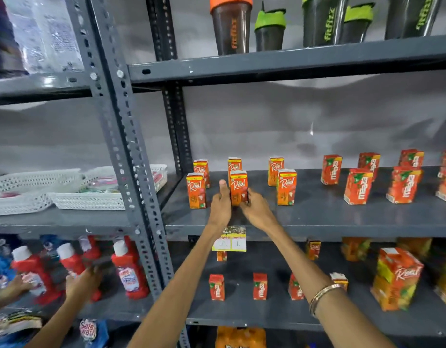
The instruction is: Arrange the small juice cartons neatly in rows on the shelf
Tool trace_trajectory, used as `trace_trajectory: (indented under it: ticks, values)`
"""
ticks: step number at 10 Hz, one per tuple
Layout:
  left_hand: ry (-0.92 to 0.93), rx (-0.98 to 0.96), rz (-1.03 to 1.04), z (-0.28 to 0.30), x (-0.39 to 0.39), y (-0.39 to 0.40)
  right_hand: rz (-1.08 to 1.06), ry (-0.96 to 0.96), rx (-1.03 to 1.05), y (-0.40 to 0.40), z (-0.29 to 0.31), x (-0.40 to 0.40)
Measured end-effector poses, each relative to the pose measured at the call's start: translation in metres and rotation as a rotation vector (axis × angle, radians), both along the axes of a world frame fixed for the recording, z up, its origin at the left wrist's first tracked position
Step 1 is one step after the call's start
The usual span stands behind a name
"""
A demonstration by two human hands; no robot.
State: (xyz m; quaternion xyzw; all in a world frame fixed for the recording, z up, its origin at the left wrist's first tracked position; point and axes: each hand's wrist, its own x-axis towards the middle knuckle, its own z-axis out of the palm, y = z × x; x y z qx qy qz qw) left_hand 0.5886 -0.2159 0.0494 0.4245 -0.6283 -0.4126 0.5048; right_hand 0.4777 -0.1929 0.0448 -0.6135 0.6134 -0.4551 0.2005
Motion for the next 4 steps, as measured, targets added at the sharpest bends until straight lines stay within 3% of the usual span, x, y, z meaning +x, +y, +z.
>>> trace_trajectory:
  ticks: [4]
  values:
    - [-0.012, 0.029, 0.009, 0.0053, 0.0005, 0.0080, 0.073, 0.017, 0.020, -0.0015, -0.0024, -0.0030]
